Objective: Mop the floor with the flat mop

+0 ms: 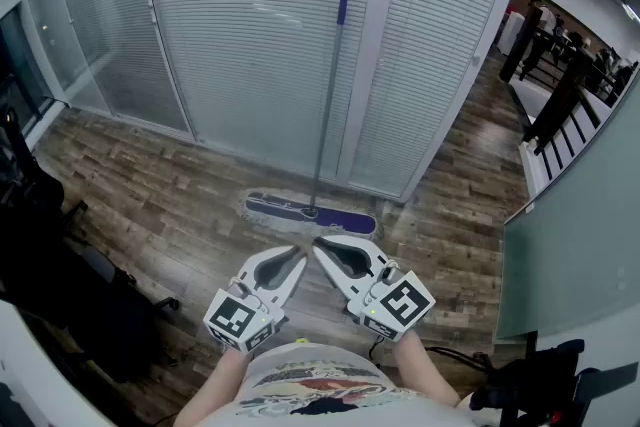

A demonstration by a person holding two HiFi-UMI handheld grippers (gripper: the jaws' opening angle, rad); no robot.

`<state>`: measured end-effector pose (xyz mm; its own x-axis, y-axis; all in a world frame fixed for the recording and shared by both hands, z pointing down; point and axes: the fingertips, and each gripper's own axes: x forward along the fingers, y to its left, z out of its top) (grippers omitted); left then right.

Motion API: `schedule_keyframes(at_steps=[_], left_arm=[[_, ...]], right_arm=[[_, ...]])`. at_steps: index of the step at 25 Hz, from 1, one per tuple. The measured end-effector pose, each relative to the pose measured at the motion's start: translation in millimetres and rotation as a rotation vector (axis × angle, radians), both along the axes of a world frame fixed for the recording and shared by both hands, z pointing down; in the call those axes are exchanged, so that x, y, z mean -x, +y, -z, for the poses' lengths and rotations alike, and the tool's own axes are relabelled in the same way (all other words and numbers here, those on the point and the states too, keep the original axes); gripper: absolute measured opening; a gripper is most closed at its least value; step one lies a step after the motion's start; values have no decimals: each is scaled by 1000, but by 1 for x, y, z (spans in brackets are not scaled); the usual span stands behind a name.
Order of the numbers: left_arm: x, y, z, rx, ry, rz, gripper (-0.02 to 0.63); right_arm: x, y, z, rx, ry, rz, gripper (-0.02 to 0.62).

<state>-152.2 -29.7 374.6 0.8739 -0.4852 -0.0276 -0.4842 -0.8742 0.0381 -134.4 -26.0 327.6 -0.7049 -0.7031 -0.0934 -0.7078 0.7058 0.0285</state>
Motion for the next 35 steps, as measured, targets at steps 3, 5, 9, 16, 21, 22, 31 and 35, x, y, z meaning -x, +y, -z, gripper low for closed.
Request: schedule_keyframes(at_steps=[3, 5, 9, 16, 21, 22, 31, 35], left_arm=[[2, -1, 1, -2, 2, 0, 64], [0, -2, 3, -8, 4, -1, 64], [-2, -8, 6, -10, 13, -5, 65], [1, -17, 9, -16, 14, -17, 64], [7, -24, 11, -20, 19, -25, 65], [9, -25, 11, -19, 19, -26, 65], [29, -42, 11, -11, 24, -46, 65], [27, -51, 4, 3, 18, -58, 66]], right_arm=[[0, 0, -1, 5, 1, -3, 29], [-3, -1, -1, 9, -3, -9, 29], [-10, -6, -3, 27, -22, -32, 29], [-12, -14, -6, 81, -98, -41, 29], [-3, -19, -8, 106, -106, -20, 29], [-1, -20, -10, 104, -91, -25, 29], [17, -38, -18, 102, -28, -89, 29], [14, -49, -23, 111, -7, -107, 29]])
